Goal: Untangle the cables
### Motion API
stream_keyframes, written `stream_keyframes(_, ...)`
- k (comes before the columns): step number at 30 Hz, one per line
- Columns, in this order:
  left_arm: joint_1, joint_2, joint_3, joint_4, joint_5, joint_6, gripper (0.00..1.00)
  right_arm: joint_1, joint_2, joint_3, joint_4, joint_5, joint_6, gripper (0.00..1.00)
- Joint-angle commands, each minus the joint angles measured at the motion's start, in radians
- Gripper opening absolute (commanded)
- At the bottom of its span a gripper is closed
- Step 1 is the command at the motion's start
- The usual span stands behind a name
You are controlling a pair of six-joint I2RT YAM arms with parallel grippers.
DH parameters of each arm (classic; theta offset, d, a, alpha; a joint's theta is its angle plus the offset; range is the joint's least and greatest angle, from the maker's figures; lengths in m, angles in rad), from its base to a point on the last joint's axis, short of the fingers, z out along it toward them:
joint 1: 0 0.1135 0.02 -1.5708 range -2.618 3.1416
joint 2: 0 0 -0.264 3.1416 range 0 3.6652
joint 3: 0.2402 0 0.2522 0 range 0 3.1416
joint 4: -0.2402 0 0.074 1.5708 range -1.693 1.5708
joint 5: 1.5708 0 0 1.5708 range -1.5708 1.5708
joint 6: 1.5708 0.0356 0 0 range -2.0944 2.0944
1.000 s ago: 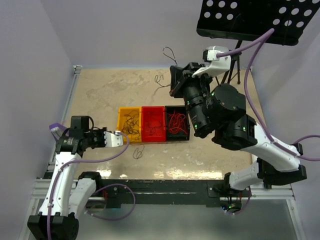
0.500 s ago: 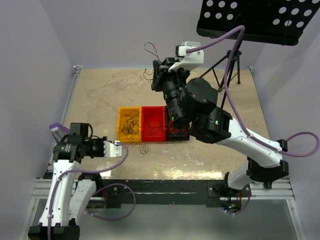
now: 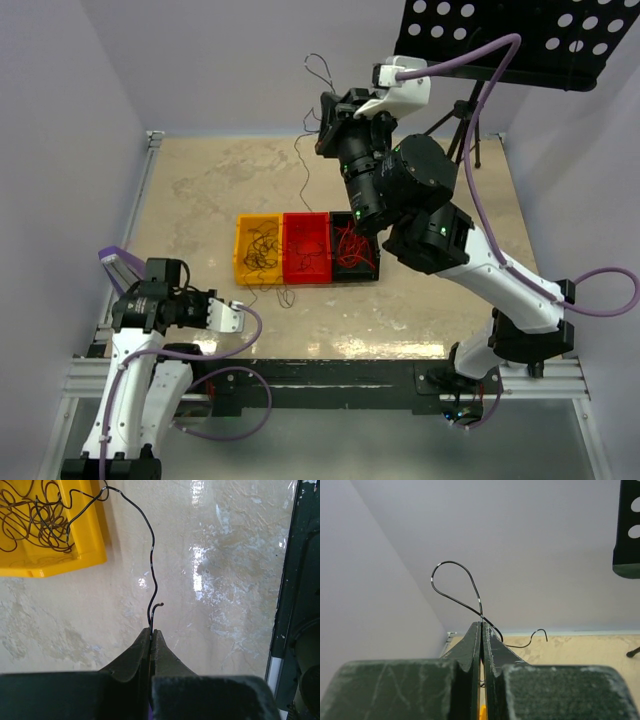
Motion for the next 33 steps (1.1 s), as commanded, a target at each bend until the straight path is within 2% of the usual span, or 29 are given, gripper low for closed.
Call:
stream_keyframes(1, 0.001, -0.001, -0.006, 0.013, -0.004, 0.027, 0.00, -0.025, 0.017, 0.044, 0.046, -0.004, -0.057, 0.00)
stream_keyframes(10, 0.002, 0.071, 0.054, 0.037, 0.094, -0.104, 0.00, -0.045, 0.057, 0.012, 0.055, -0.060, -0.034, 0.00)
stream_keyframes(24, 0.001, 0.051, 0.080, 0.025, 0.102, -0.101, 0.00, -0.108, 0.051, -0.115, 0.067, -0.080, -0.003, 0.00)
stream_keyframes(33, 0.001, 0.049, 0.073, 0.028, 0.097, -0.101, 0.00, -0.136, 0.069, -0.119, 0.067, -0.092, 0.017, 0.00)
